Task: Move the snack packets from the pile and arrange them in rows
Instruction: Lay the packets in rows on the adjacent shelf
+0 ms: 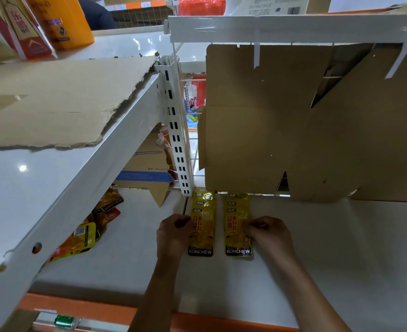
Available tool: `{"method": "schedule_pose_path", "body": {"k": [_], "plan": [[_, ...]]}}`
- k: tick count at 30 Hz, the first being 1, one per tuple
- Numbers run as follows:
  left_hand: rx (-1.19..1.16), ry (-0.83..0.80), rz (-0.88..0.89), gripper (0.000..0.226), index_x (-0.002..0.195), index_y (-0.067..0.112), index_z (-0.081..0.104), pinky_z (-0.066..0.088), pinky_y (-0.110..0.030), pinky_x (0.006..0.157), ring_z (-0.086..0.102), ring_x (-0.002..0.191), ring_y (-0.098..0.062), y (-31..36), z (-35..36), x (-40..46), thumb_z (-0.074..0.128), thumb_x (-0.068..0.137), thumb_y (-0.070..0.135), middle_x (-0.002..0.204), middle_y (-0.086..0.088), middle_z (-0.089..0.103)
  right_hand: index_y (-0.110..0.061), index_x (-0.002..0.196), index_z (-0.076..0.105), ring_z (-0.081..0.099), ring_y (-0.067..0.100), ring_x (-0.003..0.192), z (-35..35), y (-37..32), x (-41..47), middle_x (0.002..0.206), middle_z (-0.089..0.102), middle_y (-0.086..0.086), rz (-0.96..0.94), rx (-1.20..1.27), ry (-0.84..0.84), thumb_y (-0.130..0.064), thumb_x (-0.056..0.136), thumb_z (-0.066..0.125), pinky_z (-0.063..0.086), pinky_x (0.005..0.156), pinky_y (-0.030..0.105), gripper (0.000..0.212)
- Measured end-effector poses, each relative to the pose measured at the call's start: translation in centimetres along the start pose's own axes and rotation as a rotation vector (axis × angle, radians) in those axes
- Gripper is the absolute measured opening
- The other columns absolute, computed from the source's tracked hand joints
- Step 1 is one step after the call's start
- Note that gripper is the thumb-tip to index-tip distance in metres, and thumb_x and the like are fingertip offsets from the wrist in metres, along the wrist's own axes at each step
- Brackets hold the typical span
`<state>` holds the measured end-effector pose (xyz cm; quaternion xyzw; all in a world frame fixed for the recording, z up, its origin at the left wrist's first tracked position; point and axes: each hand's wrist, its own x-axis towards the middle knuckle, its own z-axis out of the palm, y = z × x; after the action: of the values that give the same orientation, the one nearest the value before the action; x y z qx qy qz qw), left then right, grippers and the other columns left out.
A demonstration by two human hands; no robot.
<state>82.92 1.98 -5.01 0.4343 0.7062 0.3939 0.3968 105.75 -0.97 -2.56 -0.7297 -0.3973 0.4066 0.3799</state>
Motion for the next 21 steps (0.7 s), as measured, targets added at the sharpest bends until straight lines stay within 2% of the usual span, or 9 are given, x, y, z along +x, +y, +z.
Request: {"method": "schedule_pose_path", "body": {"k": [3,6,11,16,19,21], "plan": [[0.016,0.005,0.009,0.009,0.097,0.020,0.073,0.056,-0.017,0.065,0.070,0.077,-0.007,0.05,0.00,-0.01,0.073,0.088,0.019,0.087,0.004,0.074,-0.019,0.074,0.074,0.064,0.000,0.065,-0.03,0.01,-0.04,0.070,0.072,-0.007,-0.004,-0.006,0.005,-0.025,0.074,0.080,0.041,0.053,0.013,0.008],[0.044,0.006,0.019,0.009,0.098,0.021,0.072,0.047,-0.006,0.053,0.065,0.075,0.001,0.24,-0.09,-0.25,0.073,0.089,0.020,0.086,0.009,0.071,-0.019,0.073,0.075,0.067,0.005,0.070,-0.06,-0.08,-0.16,0.068,0.072,-0.007,0.005,-0.014,0.011,-0.026,0.074,0.080,0.044,0.058,0.019,0.009],[0.077,-0.008,0.023,0.008,0.097,0.021,0.072,0.046,-0.006,0.054,0.064,0.070,0.004,0.44,-0.21,-0.33,0.073,0.089,0.021,0.084,0.009,0.070,-0.019,0.070,0.075,0.067,0.005,0.068,-0.06,-0.13,-0.44,0.064,0.071,-0.007,0.006,-0.018,0.015,-0.025,0.074,0.079,0.044,0.060,0.022,0.008],[0.076,-0.022,0.040,0.007,0.094,0.022,0.071,0.049,-0.010,0.057,0.066,0.065,0.005,0.32,-0.38,-0.38,0.073,0.088,0.019,0.088,0.004,0.073,-0.021,0.073,0.075,0.065,0.003,0.071,-0.26,-0.24,-0.45,0.069,0.071,-0.009,0.005,-0.054,0.025,-0.028,0.074,0.080,0.044,0.060,0.021,0.009],[0.102,-0.020,0.053,0.007,0.096,0.024,0.069,0.053,-0.017,0.065,0.067,0.076,-0.002,0.43,-0.55,-0.54,0.072,0.089,0.022,0.097,-0.001,0.075,-0.022,0.077,0.074,0.065,0.008,0.078,-0.42,-0.26,-0.44,0.078,0.071,-0.009,-0.021,-0.112,0.033,-0.032,0.075,0.078,0.044,0.065,0.024,0.011],[0.140,-0.010,0.085,0.016,0.106,0.018,0.070,0.048,-0.009,0.060,0.063,0.076,0.002,0.50,-0.57,-0.78,0.070,0.091,0.024,0.098,0.002,0.071,-0.022,0.083,0.072,0.065,0.014,0.083,-0.40,-0.27,-0.57,0.083,0.070,-0.007,-0.082,-0.189,0.049,-0.033,0.079,0.074,0.044,0.069,0.026,0.012]]}}
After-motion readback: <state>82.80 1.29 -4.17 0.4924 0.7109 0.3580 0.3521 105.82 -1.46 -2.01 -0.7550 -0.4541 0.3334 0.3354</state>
